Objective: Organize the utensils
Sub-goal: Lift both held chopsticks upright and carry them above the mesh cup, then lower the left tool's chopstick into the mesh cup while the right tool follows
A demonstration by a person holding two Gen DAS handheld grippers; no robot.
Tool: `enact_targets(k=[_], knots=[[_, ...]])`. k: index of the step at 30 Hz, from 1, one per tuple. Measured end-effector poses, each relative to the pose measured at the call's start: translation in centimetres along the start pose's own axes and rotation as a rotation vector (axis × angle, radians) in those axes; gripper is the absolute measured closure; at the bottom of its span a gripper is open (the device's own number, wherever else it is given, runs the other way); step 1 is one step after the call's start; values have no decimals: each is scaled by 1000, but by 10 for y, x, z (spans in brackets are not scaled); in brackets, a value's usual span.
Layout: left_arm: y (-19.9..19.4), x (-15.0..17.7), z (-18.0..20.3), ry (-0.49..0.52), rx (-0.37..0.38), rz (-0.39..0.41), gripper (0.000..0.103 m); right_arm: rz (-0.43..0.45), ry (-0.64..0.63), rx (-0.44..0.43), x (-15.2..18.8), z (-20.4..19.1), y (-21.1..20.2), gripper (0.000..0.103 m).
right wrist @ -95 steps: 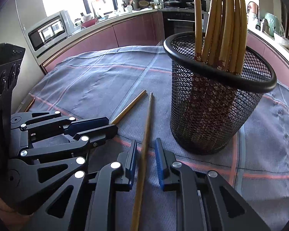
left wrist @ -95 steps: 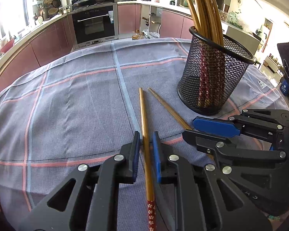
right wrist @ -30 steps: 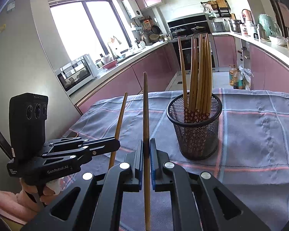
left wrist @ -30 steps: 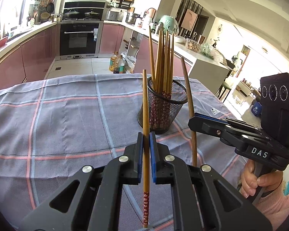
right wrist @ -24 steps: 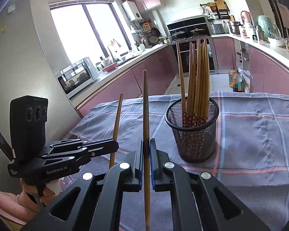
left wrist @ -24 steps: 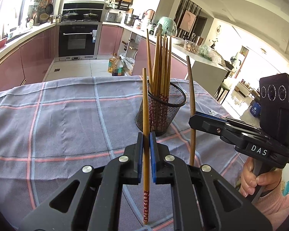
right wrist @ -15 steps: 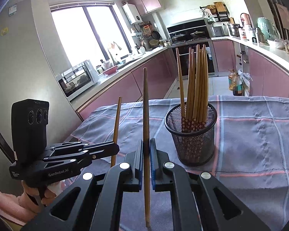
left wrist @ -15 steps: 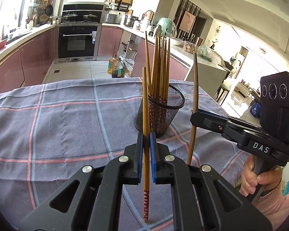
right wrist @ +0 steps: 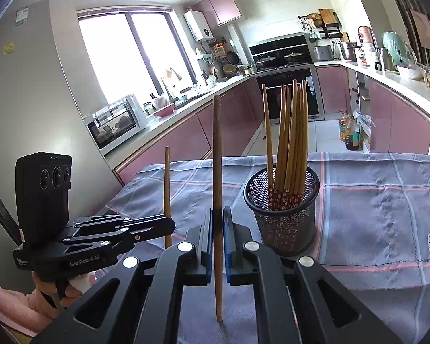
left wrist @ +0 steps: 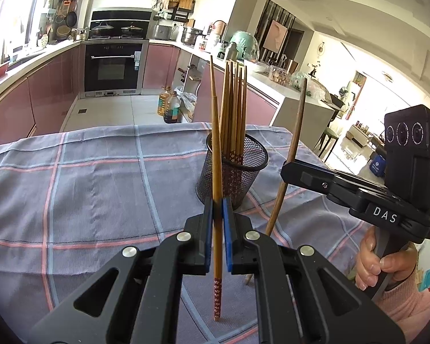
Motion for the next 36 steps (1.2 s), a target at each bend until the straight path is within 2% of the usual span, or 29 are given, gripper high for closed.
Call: enact_targets(k=[36], knots=[[-11, -22, 6, 24, 13, 50, 95, 74, -29, 36, -24, 6, -21, 97]])
Point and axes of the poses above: each gripper's, at about its wrist camera, not at the fingertips, and y roughly the way its jaws point, z to its right, x to its underside, the point moved 6 cm from there along y, roughly the way its jaws point, and after that the axes turned 5 degrees about -x, right-handed, at the moved point
